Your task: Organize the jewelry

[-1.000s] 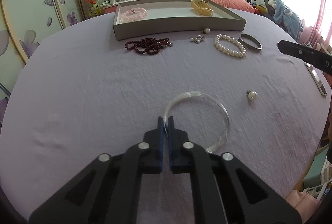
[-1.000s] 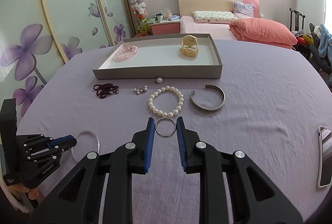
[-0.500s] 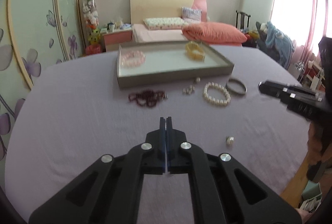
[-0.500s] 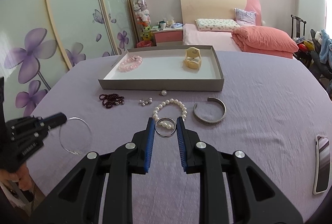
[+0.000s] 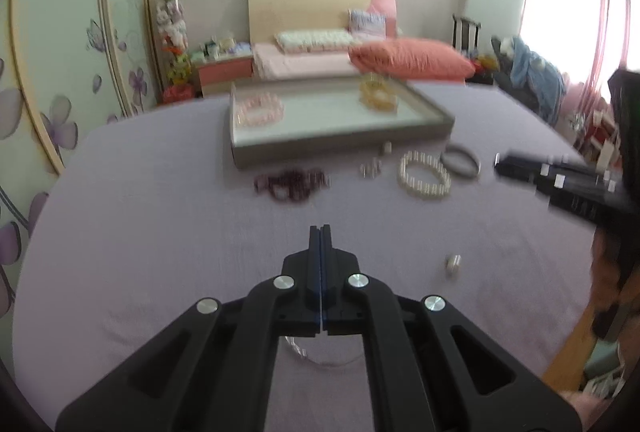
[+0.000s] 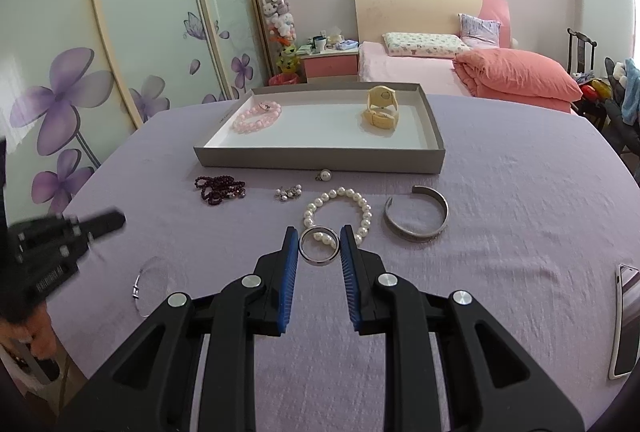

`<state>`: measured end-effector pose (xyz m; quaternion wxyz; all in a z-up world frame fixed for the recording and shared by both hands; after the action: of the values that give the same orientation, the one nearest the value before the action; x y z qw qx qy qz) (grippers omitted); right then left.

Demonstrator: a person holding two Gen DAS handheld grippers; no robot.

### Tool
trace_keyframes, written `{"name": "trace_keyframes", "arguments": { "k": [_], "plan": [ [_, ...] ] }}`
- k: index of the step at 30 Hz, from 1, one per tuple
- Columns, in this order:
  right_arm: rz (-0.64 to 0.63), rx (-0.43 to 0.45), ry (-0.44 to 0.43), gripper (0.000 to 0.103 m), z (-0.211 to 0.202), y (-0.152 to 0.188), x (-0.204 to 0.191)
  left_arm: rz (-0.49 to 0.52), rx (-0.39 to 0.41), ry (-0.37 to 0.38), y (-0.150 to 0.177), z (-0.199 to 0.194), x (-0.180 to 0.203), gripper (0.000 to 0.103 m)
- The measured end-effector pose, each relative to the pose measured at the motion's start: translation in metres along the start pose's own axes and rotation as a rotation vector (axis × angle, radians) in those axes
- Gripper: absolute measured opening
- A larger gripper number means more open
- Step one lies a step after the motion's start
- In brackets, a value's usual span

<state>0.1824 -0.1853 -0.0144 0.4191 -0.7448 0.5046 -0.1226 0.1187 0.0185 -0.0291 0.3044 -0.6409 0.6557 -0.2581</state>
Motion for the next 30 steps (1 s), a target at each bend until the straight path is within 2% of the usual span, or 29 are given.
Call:
{"name": "trace_keyframes", "arguments": {
  "k": [3,5,6,9,11,13,14,22,25,27,30],
  "plan": [
    [0.01,-0.006,-0.003,0.023,0.002,0.001,0.001,0.005,-0.054,-0.006,0.017,0.014,0.0,0.008],
    [0.008,-0.007,-0.005,0.023,0.002,0.002,-0.001,0.0,-0.087,-0.01,0.026,0.023,-0.001,0.022],
    [0.005,-0.007,-0.006,0.023,0.001,0.002,-0.002,0.001,-0.096,-0.012,0.029,0.026,-0.002,0.023],
    [-0.003,-0.005,-0.006,0.023,0.0,0.003,-0.004,-0.01,-0.105,0.015,0.036,0.027,-0.002,0.038],
    [-0.003,-0.002,-0.004,0.023,-0.001,0.002,-0.003,-0.011,-0.08,0.032,0.039,0.019,0.001,0.066],
    [0.001,-0.001,-0.002,0.023,-0.001,0.002,-0.003,-0.002,-0.061,0.031,0.041,0.014,0.007,0.078],
    [0.003,-0.002,-0.003,0.023,-0.001,0.002,-0.002,0.009,-0.06,0.026,0.042,0.014,0.011,0.081],
    [-0.001,0.002,-0.008,0.023,-0.004,0.003,-0.005,0.016,-0.15,-0.031,0.049,0.038,0.022,0.082],
    [0.003,0.008,-0.006,0.023,-0.006,0.001,-0.003,0.019,-0.155,-0.058,0.05,0.041,0.023,0.082],
    [0.002,0.008,-0.006,0.023,-0.006,0.001,-0.003,0.019,-0.148,-0.063,0.05,0.039,0.024,0.072],
    [0.003,0.008,-0.007,0.023,-0.006,0.001,-0.003,0.019,-0.152,-0.065,0.05,0.039,0.024,0.072]
  ]
}}
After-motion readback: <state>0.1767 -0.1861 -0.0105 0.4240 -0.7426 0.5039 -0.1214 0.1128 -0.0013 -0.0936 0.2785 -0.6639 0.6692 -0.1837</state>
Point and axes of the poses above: each gripper's, at about its wrist camera, not at the fingertips, and z roughly the way its jaws point, x to its right, y to its underside, the point moved 2 cm from there along z, roughly the way its jaws point, and after that the axes turned 8 degrees about -y, right-handed, at the moved point
